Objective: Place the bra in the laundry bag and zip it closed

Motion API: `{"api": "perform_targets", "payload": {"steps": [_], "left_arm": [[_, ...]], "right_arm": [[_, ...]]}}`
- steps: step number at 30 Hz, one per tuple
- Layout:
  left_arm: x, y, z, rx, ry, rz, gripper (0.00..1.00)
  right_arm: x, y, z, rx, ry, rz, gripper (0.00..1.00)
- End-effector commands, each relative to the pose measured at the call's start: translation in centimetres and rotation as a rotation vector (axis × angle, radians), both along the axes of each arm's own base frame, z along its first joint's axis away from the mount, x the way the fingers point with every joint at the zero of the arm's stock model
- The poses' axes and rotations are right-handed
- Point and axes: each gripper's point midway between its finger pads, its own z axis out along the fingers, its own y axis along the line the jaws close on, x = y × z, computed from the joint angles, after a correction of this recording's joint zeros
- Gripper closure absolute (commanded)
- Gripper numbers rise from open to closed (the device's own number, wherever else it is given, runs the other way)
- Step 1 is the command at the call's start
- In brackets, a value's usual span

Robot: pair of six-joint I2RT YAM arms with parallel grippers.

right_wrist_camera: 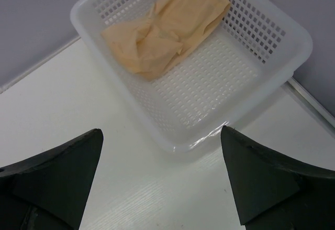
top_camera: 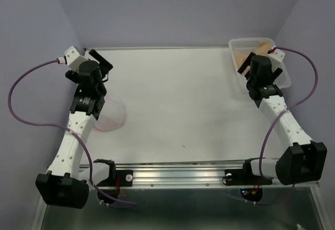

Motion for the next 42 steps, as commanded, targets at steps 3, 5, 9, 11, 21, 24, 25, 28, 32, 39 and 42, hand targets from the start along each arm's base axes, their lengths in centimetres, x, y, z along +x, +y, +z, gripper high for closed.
{"api": "perform_targets", "payload": {"steps": [3,5,9,11,21,24,25,28,32,39,42], "left_arm": [[0.8,0.1,1.0,0.018,-0.008,0.005,0.01],[1.1,-0.3,1.0,0.016,-0.011,-0.013,0.01],[1.6,-0.5,1.3,0.006,-0.035,-0.018,0.01],[1.9,-0.6,1.2,0.01,-0.032,-0.025,0.01],[3.7,-1.0,0.9,0.034,-0.007,-0.044,0.01],[4.2,-1.1,0.2,0.038,0.013,-0.048,0.01],[4.5,-1.2,0.3,0.036,0.005,-0.046,0.01],[5.1,-1.4,0.2,0.035,0.003,-0.054,0.01],[5.7,-1.8,0.0,0.042,0.008,-0.078,0.01],[6.2,-1.4,-0.6,0.056,0.035,-0.056,0.01],[6.2,-1.4,-0.4,0.065,0.039,-0.054,0.01]], "right_arm": [[2.0,-1.5,3.8,0.012,-0.152,-0.122,0.0],[3.4,-1.3,4.2,0.016,-0.156,-0.127,0.0],[6.7,-2.0,3.6,0.038,-0.137,-0.127,0.0],[8.2,-3.0,3.0,0.103,-0.143,-0.118,0.0],[18.1,-4.8,-4.1,0.329,-0.074,-0.018,0.0],[20.2,-4.5,-7.0,0.345,-0.031,0.003,0.0],[20.4,-5.0,-7.7,0.364,-0.029,-0.019,0.0],[21.3,-5.1,-10.2,0.401,-0.011,-0.046,0.0],[22.8,-5.0,-12.3,0.482,-0.017,-0.058,0.0],[23.6,-4.2,-16.1,0.616,-0.015,-0.117,0.0],[23.5,-4.3,-17.0,0.643,-0.014,-0.145,0.15]]}}
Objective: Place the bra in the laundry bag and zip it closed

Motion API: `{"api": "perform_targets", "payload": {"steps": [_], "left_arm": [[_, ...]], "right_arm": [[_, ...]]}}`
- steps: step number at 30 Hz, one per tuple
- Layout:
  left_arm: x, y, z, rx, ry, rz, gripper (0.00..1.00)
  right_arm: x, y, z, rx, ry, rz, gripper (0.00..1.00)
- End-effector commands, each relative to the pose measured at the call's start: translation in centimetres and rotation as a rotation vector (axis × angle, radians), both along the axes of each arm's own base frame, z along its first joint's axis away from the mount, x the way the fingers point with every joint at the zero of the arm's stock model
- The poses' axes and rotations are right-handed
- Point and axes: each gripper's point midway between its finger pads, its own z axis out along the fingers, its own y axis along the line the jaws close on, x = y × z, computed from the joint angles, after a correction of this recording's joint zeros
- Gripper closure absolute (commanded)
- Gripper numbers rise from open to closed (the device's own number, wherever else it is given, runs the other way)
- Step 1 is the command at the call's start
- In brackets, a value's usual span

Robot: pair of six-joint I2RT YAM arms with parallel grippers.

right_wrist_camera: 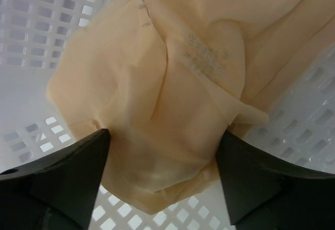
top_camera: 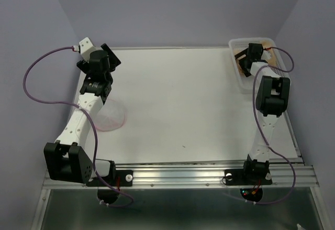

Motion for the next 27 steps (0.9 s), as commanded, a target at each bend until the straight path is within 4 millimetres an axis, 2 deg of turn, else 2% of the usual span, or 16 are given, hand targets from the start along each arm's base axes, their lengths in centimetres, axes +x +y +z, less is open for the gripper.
{"api": "perform_targets", "payload": {"steps": [1,2,3,5,7,9,14,16,17,18,19,20,23,24,25,27], "left_arm": [[0.3,0.5,4.0,0.019,-0.09,0.022,0.01],[0.3,0.6,4.1,0.022,-0.091,0.027,0.01],[0.2,0.7,4.1,0.023,-0.091,0.032,0.01],[0.1,0.9,4.4,0.03,-0.094,0.04,0.01],[0.0,0.9,4.7,0.03,-0.099,0.041,0.01],[0.0,0.9,4.8,0.029,-0.102,0.038,0.01],[0.1,0.3,4.8,0.012,-0.112,0.012,0.01],[0.2,0.1,4.7,0.003,-0.114,0.0,0.01],[0.2,0.0,4.7,-0.003,-0.116,0.0,0.01],[0.2,-0.1,4.6,-0.007,-0.115,-0.006,0.01],[0.2,-0.2,4.5,-0.012,-0.118,-0.009,0.01],[0.2,-0.3,4.5,-0.019,-0.122,-0.016,0.01],[0.1,-0.7,4.2,-0.036,-0.127,-0.037,0.01],[0.1,-0.8,4.1,-0.041,-0.127,-0.041,0.01],[-0.1,-0.9,3.9,-0.045,-0.125,-0.044,0.01],[-0.3,-1.1,3.9,-0.052,-0.126,-0.052,0.01]], "right_arm": [[1.3,-0.3,1.4,0.065,-0.074,-0.057,0.22],[1.2,-0.3,1.0,0.075,-0.071,-0.067,0.32],[1.1,-0.5,1.0,0.071,-0.073,-0.077,0.51],[0.9,-0.7,1.3,0.062,-0.079,-0.088,0.7],[0.6,-1.0,2.7,0.027,-0.111,-0.08,0.86],[0.3,-1.5,5.0,-0.014,-0.157,-0.09,0.97],[-1.1,-2.6,10.5,-0.136,-0.226,-0.085,0.99],[-1.7,-2.1,13.9,-0.18,-0.311,-0.035,0.99],[-2.1,-1.3,14.5,-0.186,-0.316,-0.013,0.99],[-2.4,-1.5,15.9,-0.206,-0.348,-0.021,0.99],[-2.7,-0.2,16.9,-0.217,-0.371,0.006,0.99],[-3.6,-0.2,18.6,-0.239,-0.395,0.012,0.99],[-4.0,2.9,21.9,-0.272,-0.468,0.114,0.99],[-4.1,4.2,23.8,-0.279,-0.503,0.171,0.99],[-4.1,4.8,24.7,-0.286,-0.519,0.211,0.99],[-3.9,8.2,26.1,-0.307,-0.541,0.335,0.99]]}}
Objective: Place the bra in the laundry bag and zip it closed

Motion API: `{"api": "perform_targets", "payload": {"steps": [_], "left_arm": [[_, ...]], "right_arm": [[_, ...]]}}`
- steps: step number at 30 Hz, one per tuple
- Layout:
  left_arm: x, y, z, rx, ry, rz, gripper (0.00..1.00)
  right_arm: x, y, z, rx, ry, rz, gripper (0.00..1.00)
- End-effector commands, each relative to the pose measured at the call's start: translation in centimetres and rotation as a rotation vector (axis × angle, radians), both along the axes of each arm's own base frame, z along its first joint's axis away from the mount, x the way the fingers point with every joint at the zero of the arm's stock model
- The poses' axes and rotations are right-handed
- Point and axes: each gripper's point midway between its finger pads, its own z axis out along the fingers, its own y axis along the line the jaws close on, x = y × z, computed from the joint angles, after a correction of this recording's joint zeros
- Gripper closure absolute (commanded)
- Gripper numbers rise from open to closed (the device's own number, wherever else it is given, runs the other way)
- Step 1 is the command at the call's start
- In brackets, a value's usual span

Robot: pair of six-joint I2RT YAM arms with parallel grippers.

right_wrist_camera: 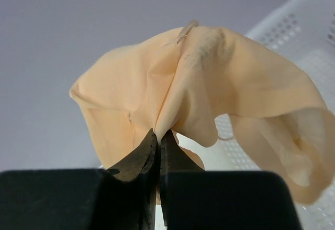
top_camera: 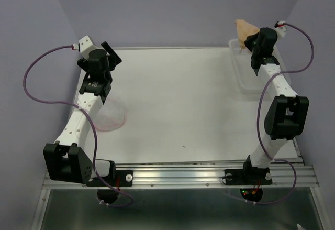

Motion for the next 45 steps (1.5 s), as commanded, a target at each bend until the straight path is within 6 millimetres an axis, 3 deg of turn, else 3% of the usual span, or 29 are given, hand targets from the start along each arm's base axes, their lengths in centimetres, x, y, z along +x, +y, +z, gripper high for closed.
{"api": "perform_targets", "payload": {"steps": [1,4,6,7,8,10,11,13,14,17,18,19,20,22,23,27,32,37,40,43,45], "left_arm": [[-0.8,-0.3,2.7,-0.034,-0.096,-0.018,0.01],[-1.4,-0.1,2.8,-0.036,-0.102,-0.005,0.01],[-1.8,0.2,3.1,-0.036,-0.109,0.006,0.01],[-2.1,0.3,3.2,-0.04,-0.113,0.011,0.01],[-2.3,0.4,3.2,-0.039,-0.113,0.019,0.01],[-3.0,0.6,3.2,-0.045,-0.118,0.028,0.01],[-3.2,0.8,3.3,-0.045,-0.119,0.035,0.01],[-3.8,1.0,3.3,-0.048,-0.124,0.04,0.01],[-4.0,1.1,3.3,-0.052,-0.125,0.048,0.01],[-4.4,1.3,3.6,-0.062,-0.141,0.063,0.01],[-4.5,1.4,3.6,-0.063,-0.141,0.065,0.01],[-4.7,1.4,3.2,-0.059,-0.122,0.065,0.01],[-4.7,1.3,3.3,-0.059,-0.123,0.062,0.01],[-4.4,1.2,3.2,-0.059,-0.116,0.056,0.01],[-4.3,1.1,3.3,-0.06,-0.117,0.048,0.01],[-3.1,-0.1,2.0,-0.074,-0.076,-0.004,0.01],[-0.6,-3.8,-2.2,-0.114,0.043,-0.177,0.01],[1.8,-8.7,-6.7,-0.148,0.161,-0.354,0.01],[2.7,-11.0,-8.4,-0.134,0.212,-0.422,0.01],[4.3,-14.0,-10.7,-0.14,0.272,-0.519,0.01],[5.5,-14.5,-12.1,-0.146,0.3,-0.53,0.01]], "right_arm": [[0.6,7.0,6.4,-0.124,-0.135,0.278,0.99],[0.2,14.4,8.3,-0.22,-0.173,0.536,0.99],[-0.5,19.0,8.4,-0.277,-0.188,0.697,0.99],[-1.0,21.7,7.5,-0.278,-0.191,0.829,0.99],[-1.3,23.2,8.3,-0.29,-0.22,0.895,0.99],[-3.3,27.5,7.1,-0.306,-0.225,1.107,0.99],[-4.3,29.6,5.1,-0.303,-0.185,1.22,0.99],[-5.4,31.3,3.1,-0.299,-0.153,1.327,0.96],[-5.7,31.3,0.4,-0.286,-0.082,1.357,0.95],[-7.5,31.1,-4.3,-0.265,0.057,1.38,0.89],[-8.2,29.8,-8.7,-0.258,0.185,1.319,0.86],[-8.8,28.8,-10.5,-0.274,0.246,1.286,0.65],[-9.8,26.8,-13.5,-0.301,0.358,1.202,0.56],[-10.6,25.1,-15.0,-0.323,0.438,1.125,0.22],[-10.9,24.5,-15.2,-0.327,0.461,1.093,0.0],[-11.9,23.0,-14.1,-0.323,0.487,1.001,0.0],[-13.1,21.3,-13.4,-0.274,0.518,0.866,0.0],[-15.2,20.4,-15.8,-0.148,0.606,0.761,0.0],[-16.4,20.8,-18.0,-0.034,0.668,0.724,0.0],[-16.7,21.1,-19.7,0.034,0.686,0.692,0.0],[-16.5,21.5,-20.4,0.081,0.656,0.682,0.0]]}}
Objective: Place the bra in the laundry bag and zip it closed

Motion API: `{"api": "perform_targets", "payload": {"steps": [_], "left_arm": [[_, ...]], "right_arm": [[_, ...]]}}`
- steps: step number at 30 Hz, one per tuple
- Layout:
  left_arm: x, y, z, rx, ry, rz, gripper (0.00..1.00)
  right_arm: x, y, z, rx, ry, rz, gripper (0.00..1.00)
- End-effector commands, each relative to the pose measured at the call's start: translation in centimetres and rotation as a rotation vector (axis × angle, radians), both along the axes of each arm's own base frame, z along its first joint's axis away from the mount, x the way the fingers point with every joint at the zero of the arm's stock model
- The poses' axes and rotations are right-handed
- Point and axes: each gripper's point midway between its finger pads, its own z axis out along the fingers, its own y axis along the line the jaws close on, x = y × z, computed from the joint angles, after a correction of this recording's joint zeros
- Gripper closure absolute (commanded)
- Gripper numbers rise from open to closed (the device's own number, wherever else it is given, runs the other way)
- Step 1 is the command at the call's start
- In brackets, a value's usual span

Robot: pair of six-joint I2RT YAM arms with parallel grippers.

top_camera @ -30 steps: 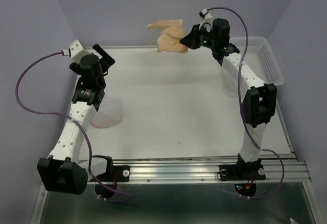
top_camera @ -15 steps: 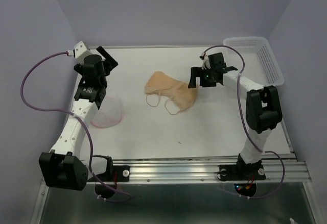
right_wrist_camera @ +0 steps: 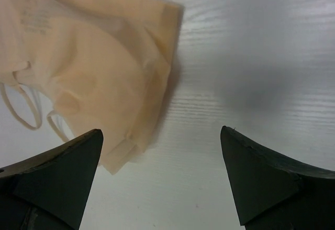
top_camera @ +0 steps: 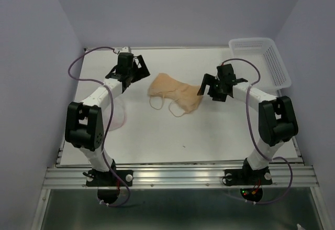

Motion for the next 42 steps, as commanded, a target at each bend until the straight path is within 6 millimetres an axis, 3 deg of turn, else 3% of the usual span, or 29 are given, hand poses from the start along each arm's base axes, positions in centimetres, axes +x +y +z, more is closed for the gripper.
{"api": "perform_targets", "payload": {"steps": [1,6,7,15,21,22,24,27,30,31,34,36,38,42], "left_arm": [[2.3,-2.7,1.2,-0.036,-0.038,-0.108,0.01],[3.6,-4.6,-1.3,-0.062,0.012,-0.185,0.01],[3.6,-5.0,-1.7,-0.072,0.015,-0.2,0.01],[3.7,-6.3,-5.2,-0.083,0.073,-0.245,0.21],[3.0,-7.6,-7.1,-0.12,0.117,-0.286,0.3],[2.9,-7.7,-7.4,-0.121,0.124,-0.287,0.31],[2.6,-8.1,-7.7,-0.12,0.127,-0.298,0.37],[2.4,-8.1,-8.4,-0.118,0.136,-0.288,0.46],[2.3,-8.3,-9.3,-0.124,0.157,-0.29,0.46],[2.1,-8.6,-9.4,-0.126,0.161,-0.298,0.53],[1.6,-9.3,-8.9,-0.131,0.154,-0.312,0.59],[0.8,-10.0,-8.7,-0.119,0.151,-0.324,0.59],[-0.1,-10.5,-7.9,-0.112,0.137,-0.334,0.56],[-0.9,-11.1,-7.0,-0.123,0.118,-0.347,0.55]], "right_arm": [[1.1,0.8,-0.6,0.108,-0.02,-0.118,0.0],[1.7,2.2,-1.4,0.222,-0.029,-0.153,0.07],[1.7,2.4,-1.6,0.237,-0.021,-0.154,0.16],[2.0,4.0,-3.8,0.33,0.032,-0.152,0.37],[3.1,4.5,-3.1,0.353,-0.003,-0.14,0.51],[3.3,4.4,-3.0,0.349,-0.011,-0.146,0.6],[3.2,4.3,-2.9,0.341,-0.018,-0.142,0.67],[3.0,3.6,-2.5,0.305,-0.04,-0.14,0.75],[2.8,3.2,-2.0,0.269,-0.055,-0.118,0.81],[2.8,3.1,-1.9,0.256,-0.058,-0.111,0.86],[2.5,2.5,-1.5,0.191,-0.045,-0.082,0.96],[1.9,0.8,-1.9,0.092,-0.018,-0.075,0.99],[2.3,-0.9,-0.7,-0.021,-0.053,-0.07,0.99],[0.6,-4.6,0.4,-0.221,-0.012,-0.065,0.99]]}}
